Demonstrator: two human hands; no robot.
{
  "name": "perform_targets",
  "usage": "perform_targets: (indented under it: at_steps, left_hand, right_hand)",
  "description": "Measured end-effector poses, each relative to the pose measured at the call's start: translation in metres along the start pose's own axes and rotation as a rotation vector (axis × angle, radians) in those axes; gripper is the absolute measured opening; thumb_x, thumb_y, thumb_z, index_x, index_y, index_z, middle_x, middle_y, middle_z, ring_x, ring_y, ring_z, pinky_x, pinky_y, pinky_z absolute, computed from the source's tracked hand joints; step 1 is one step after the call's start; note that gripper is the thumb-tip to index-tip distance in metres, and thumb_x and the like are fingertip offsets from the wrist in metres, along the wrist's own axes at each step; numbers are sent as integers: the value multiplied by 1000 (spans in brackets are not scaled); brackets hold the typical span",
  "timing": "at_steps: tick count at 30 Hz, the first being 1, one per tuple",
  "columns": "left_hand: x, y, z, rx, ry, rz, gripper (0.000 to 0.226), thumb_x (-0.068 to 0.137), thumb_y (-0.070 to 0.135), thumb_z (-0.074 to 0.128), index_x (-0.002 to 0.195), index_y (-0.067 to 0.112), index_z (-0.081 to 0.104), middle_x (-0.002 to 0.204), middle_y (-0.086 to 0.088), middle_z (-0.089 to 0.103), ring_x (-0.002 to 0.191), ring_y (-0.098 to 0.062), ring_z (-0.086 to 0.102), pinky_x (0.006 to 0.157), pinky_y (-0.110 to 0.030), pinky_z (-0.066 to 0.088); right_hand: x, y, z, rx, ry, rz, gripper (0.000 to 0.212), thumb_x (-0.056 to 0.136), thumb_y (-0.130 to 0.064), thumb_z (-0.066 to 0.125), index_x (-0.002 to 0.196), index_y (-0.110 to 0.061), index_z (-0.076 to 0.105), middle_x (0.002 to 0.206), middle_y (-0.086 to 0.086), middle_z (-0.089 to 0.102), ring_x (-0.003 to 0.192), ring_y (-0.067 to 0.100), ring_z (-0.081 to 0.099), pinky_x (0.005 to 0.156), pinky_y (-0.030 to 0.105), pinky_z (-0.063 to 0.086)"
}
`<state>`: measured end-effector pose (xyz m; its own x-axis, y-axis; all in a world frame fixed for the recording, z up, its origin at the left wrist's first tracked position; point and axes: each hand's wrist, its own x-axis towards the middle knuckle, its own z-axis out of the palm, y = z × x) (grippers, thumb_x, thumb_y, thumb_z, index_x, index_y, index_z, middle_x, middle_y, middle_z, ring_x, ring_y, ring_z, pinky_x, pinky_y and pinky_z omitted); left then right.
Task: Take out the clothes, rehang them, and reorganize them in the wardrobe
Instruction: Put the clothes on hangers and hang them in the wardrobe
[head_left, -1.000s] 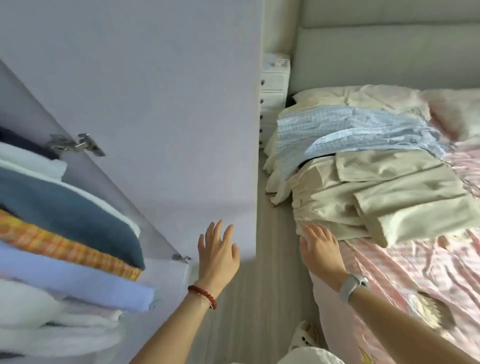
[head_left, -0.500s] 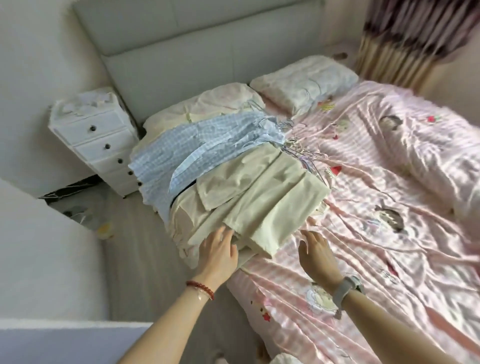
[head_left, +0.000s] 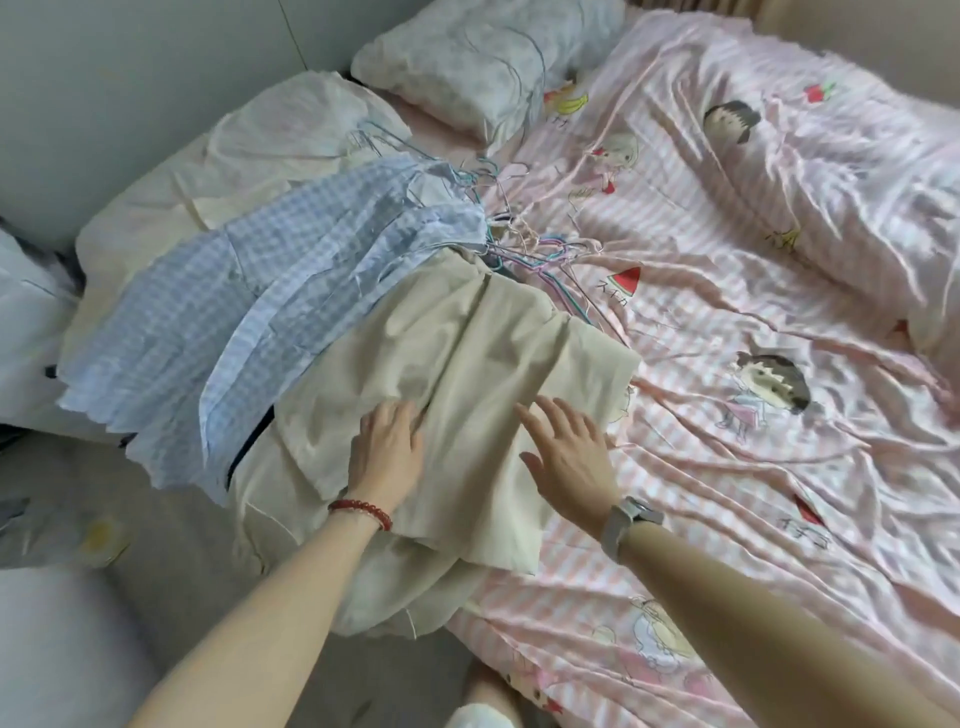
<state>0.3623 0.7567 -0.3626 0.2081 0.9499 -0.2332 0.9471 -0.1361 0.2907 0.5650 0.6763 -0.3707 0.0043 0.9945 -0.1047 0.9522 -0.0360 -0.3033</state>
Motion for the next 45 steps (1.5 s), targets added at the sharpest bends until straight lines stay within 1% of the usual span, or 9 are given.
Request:
perform_targets:
  at_steps: [4, 8, 17, 21, 26, 32, 36, 41, 45]
  left_hand:
    - [61, -16, 4, 110, 75, 108, 60, 92, 32, 51, 144, 15, 27, 149, -7, 27, 126, -30, 31, 96, -46, 33]
    - [106, -23, 15, 68, 80, 60, 54, 90, 32, 56, 138, 15, 38, 133, -12, 48, 119, -32, 43, 93, -44, 33]
    - [84, -45, -39, -376, 294, 156, 18, 92, 6, 49, 98, 0, 64, 92, -17, 61, 87, -29, 56, 73, -27, 37]
    - [39, -89, -67, -135, 363, 160, 21, 88, 7, 51, 99, 6, 68, 90, -15, 60, 80, -29, 56, 63, -34, 42]
    - [18, -122, -49, 112, -37, -79, 32, 90, 13, 51, 118, 22, 63, 129, -9, 51, 121, -31, 40, 99, -40, 24]
    - [36, -66, -19, 73, 62, 31, 59, 90, 35, 51, 143, 25, 30, 154, -7, 19, 141, -28, 13, 112, -51, 9]
    - [66, -22, 4, 70, 65, 164, 67, 89, 48, 45, 147, 29, 16, 156, -5, 5, 143, -28, -2, 110, -57, 2]
    - [92, -9, 28, -37, -38, 71, 64, 87, 57, 42, 144, 36, 21, 154, -7, 14, 136, -32, 22, 105, -52, 25]
    - [95, -14, 31, -184, 21, 152, 47, 88, 31, 58, 132, 20, 48, 120, -11, 52, 106, -33, 53, 89, -48, 44]
  right_hand:
    - [52, 24, 15, -248, -204, -230, 52, 88, -32, 54, 137, -30, 37, 153, 0, 21, 141, 25, 14, 111, 55, 6]
    - [65, 38, 17, -225, -10, -327, 18, 61, -25, 82, 74, -20, 71, 93, 1, 70, 93, 23, 65, 88, 50, 47]
    - [48, -44, -28, 346, 376, -350, 41, 94, -27, 40, 81, -5, 72, 56, 4, 62, 47, 22, 57, 46, 23, 46]
    - [34, -89, -15, 396, 146, -513, 27, 92, -23, 50, 103, -7, 68, 74, 7, 68, 66, 23, 63, 52, 28, 50]
    - [25, -84, 24, 277, -541, -444, 48, 94, -21, 44, 141, -25, 33, 147, -1, 34, 137, 14, 24, 108, 34, 32]
    - [53, -33, 15, 321, 180, 9, 32, 84, -1, 53, 115, 0, 58, 114, 17, 60, 103, 36, 56, 89, 42, 44]
    - [92, 10, 18, 344, -11, 546, 42, 93, -16, 44, 132, -3, 38, 132, 17, 43, 122, 34, 36, 98, 43, 31]
    - [128, 33, 15, 523, 52, 738, 22, 91, -20, 41, 74, -8, 46, 70, 10, 54, 75, 32, 52, 69, 35, 37]
    - [137, 26, 6, 696, 143, 671, 26, 95, -16, 35, 90, -8, 59, 82, -2, 56, 75, 17, 48, 66, 27, 31]
